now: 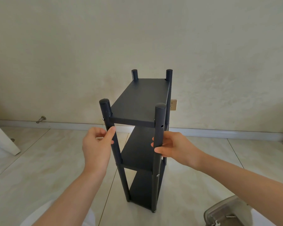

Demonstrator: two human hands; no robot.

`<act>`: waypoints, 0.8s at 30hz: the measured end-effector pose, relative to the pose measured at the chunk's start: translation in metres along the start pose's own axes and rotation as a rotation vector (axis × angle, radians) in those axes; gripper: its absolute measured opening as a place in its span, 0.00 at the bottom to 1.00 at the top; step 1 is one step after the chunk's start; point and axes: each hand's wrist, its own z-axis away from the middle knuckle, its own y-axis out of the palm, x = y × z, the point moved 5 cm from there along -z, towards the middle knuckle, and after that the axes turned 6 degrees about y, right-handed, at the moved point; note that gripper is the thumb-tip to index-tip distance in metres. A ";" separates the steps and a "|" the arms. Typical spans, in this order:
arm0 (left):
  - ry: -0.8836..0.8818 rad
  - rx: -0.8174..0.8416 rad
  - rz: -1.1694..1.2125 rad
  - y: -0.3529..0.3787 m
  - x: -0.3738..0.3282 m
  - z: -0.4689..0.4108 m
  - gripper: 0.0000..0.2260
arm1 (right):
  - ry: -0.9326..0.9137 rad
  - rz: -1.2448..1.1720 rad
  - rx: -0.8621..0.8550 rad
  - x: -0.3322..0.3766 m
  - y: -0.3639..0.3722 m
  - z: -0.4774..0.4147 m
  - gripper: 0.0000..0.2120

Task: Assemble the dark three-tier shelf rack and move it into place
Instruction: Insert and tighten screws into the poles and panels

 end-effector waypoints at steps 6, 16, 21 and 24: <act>-0.260 0.564 0.517 0.053 -0.009 0.027 0.19 | 0.001 0.053 -0.040 -0.005 -0.004 -0.001 0.10; -0.288 0.762 0.643 0.094 -0.021 0.028 0.22 | 0.057 0.090 -0.012 -0.008 -0.002 -0.003 0.11; -0.259 0.697 0.498 0.096 -0.015 0.023 0.23 | 0.003 0.102 -0.006 -0.008 0.002 -0.003 0.10; -0.249 0.693 0.514 0.094 -0.014 0.022 0.20 | -0.025 0.112 0.001 -0.005 0.005 -0.002 0.13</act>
